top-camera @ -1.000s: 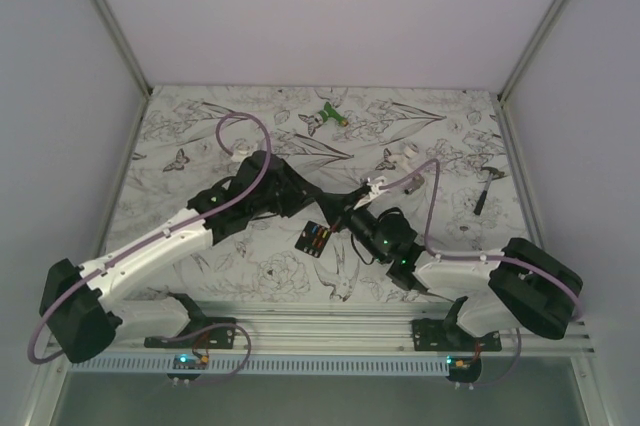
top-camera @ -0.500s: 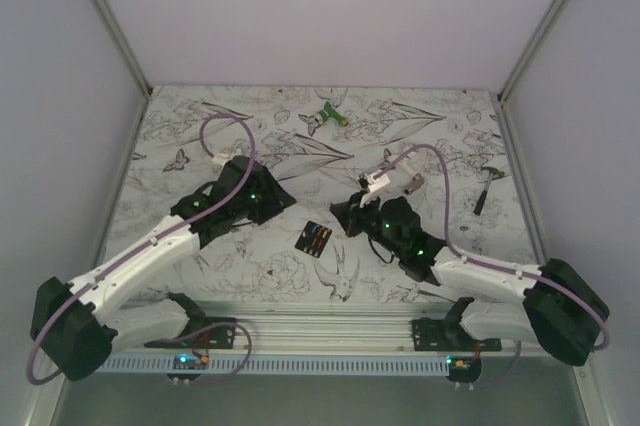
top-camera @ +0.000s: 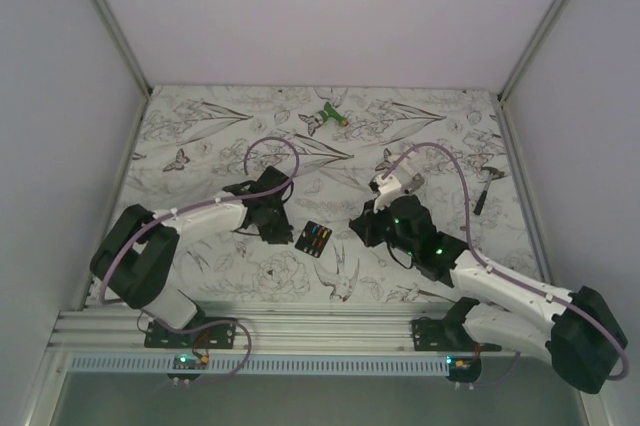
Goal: Snap on the fuse box
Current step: Pick up the fuse from the center of the board, then install the fuse at the fuse box base.
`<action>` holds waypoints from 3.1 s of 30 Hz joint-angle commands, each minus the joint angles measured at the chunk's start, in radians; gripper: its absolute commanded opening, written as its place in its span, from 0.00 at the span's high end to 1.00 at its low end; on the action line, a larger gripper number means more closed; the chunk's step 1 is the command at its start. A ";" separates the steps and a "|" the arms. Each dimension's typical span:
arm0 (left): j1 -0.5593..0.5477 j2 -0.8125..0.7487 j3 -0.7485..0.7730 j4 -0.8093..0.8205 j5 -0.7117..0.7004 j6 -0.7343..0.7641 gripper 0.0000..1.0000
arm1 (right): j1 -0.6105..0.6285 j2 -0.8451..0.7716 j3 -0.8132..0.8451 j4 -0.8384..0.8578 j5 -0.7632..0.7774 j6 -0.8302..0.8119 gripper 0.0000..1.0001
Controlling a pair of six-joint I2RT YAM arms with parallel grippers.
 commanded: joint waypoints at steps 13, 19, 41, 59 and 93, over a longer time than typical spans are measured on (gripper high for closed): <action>-0.058 0.133 0.005 0.011 0.053 -0.058 0.85 | -0.026 0.054 0.124 -0.151 -0.061 -0.008 1.00; -0.100 0.179 0.040 0.030 0.082 -0.084 0.86 | -0.039 0.106 0.181 -0.233 -0.102 -0.018 1.00; 0.077 -0.201 -0.107 -0.059 0.029 0.092 0.59 | -0.016 0.520 0.598 -0.632 -0.250 -0.073 1.00; 0.124 -0.469 -0.190 -0.172 -0.259 0.299 0.17 | 0.072 0.845 0.941 -0.905 -0.155 0.006 1.00; 0.128 -0.479 -0.186 -0.218 -0.313 0.270 0.00 | 0.091 0.978 1.024 -0.950 -0.108 0.037 1.00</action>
